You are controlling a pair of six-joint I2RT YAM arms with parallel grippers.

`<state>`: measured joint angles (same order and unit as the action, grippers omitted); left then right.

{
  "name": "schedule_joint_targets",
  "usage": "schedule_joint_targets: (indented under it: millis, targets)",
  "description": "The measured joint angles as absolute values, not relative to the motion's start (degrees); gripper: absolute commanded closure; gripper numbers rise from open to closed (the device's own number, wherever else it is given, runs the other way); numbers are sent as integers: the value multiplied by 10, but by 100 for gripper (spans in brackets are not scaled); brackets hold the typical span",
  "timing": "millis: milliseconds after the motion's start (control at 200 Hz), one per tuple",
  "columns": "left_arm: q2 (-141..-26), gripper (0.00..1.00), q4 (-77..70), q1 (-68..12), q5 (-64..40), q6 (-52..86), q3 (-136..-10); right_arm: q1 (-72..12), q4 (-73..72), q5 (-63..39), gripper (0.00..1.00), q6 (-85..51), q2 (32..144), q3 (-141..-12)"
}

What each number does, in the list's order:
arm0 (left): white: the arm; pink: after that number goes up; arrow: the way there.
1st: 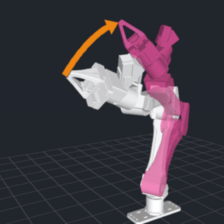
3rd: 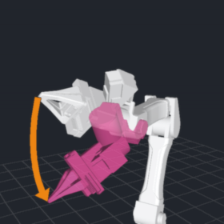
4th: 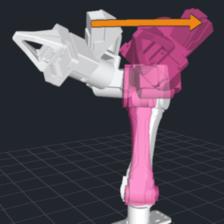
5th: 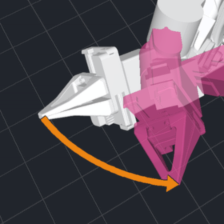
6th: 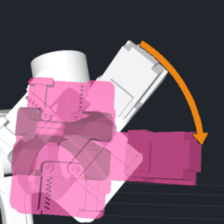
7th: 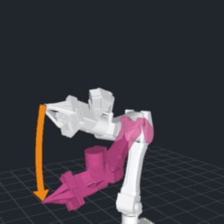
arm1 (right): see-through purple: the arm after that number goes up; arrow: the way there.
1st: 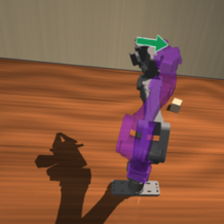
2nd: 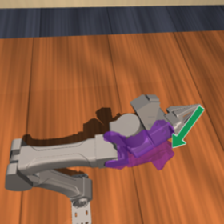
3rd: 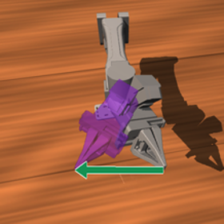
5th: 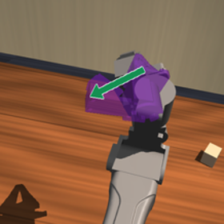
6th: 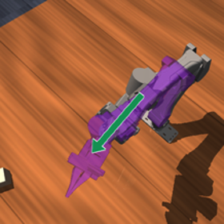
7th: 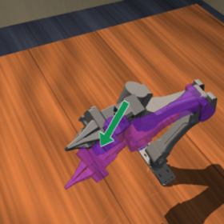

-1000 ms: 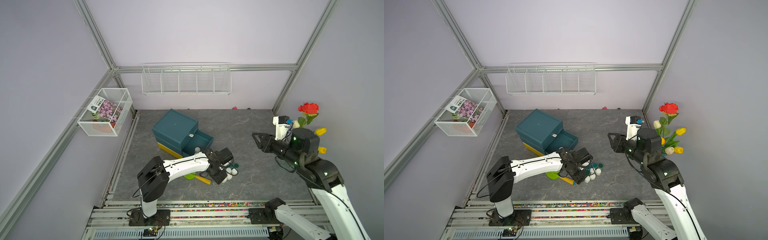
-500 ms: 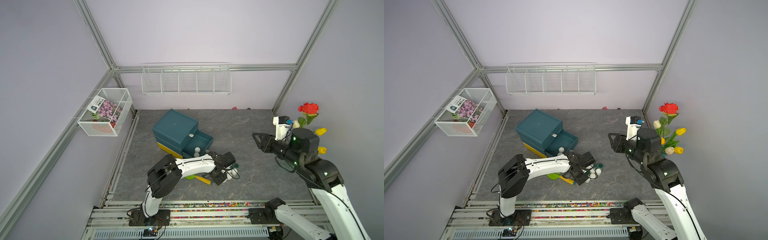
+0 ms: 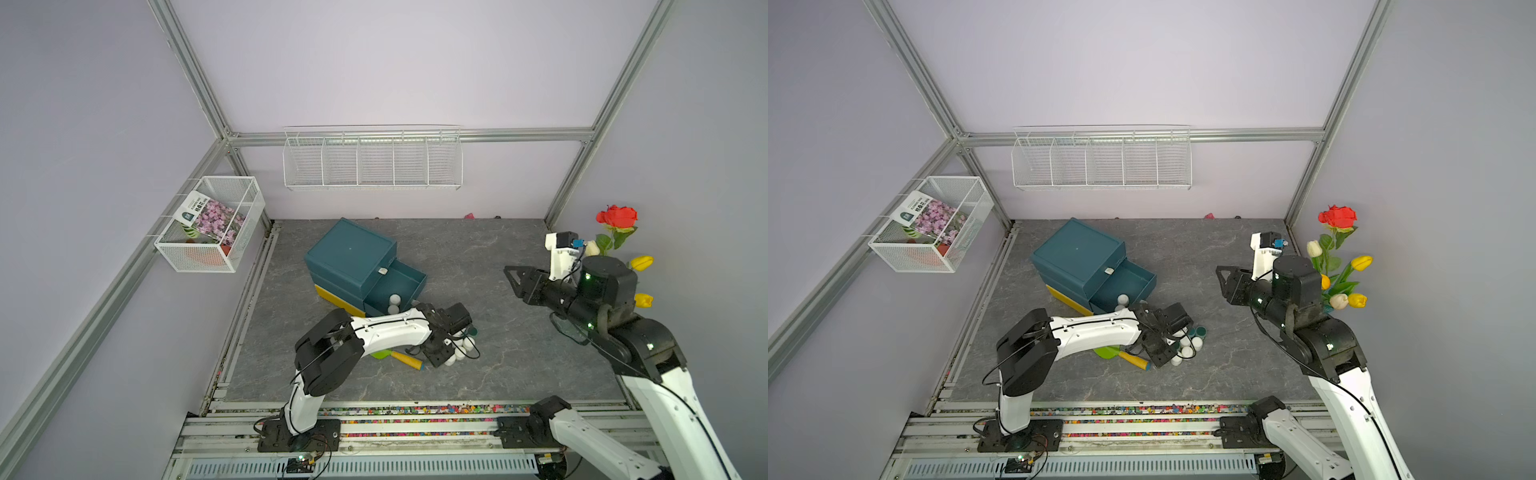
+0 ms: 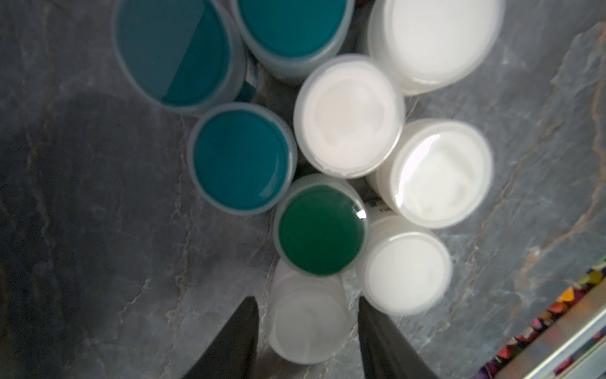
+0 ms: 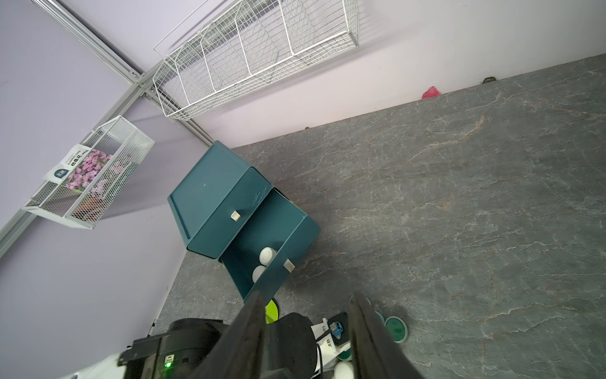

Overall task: Put the paint cans in the drawer according to color
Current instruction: Pick up the paint can at the center of the board, then place the paint can in the drawer.

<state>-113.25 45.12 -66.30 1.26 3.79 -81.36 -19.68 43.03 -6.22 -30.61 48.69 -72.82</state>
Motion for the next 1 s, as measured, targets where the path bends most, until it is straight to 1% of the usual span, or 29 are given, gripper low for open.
schedule_joint_targets:
  millis: [145, 220, 310, 355, 460, 525, 615, 700, 800, 1000]
  targets:
    - [-1141, 67, 446, -663, 12, 39, -818, -197, 430, -62, 56, -306, 487, -728]
    - [-1141, 69, 444, -663, 12, 37, -818, -197, 430, -62, 56, -306, 487, -728]
    - [-1141, 78, 444, -663, 13, 40, -818, -197, 430, -62, 56, -306, 487, -728]
    - [-1141, 80, 445, -663, 13, 41, -819, -197, 430, -62, 56, -306, 487, -728]
    - [-1133, 82, 462, -663, 18, 53, -824, -197, 430, -60, 56, -307, 487, -728]
    - [-1121, 82, 493, -663, 25, 67, -849, -197, 430, -58, 56, -307, 487, -728]
    - [-1101, 83, 533, -660, 45, 85, -914, -197, 430, -56, 56, -307, 487, -728]
    - [-1093, 83, 574, -648, 65, 96, -1005, -197, 430, -56, 57, -307, 487, -728]
    - [-1092, 83, 604, -611, 94, 104, -1103, -197, 430, -56, 57, -309, 487, -728]
    - [-1112, 82, 651, -534, 142, 104, -1177, -197, 430, -56, 57, -312, 487, -728]
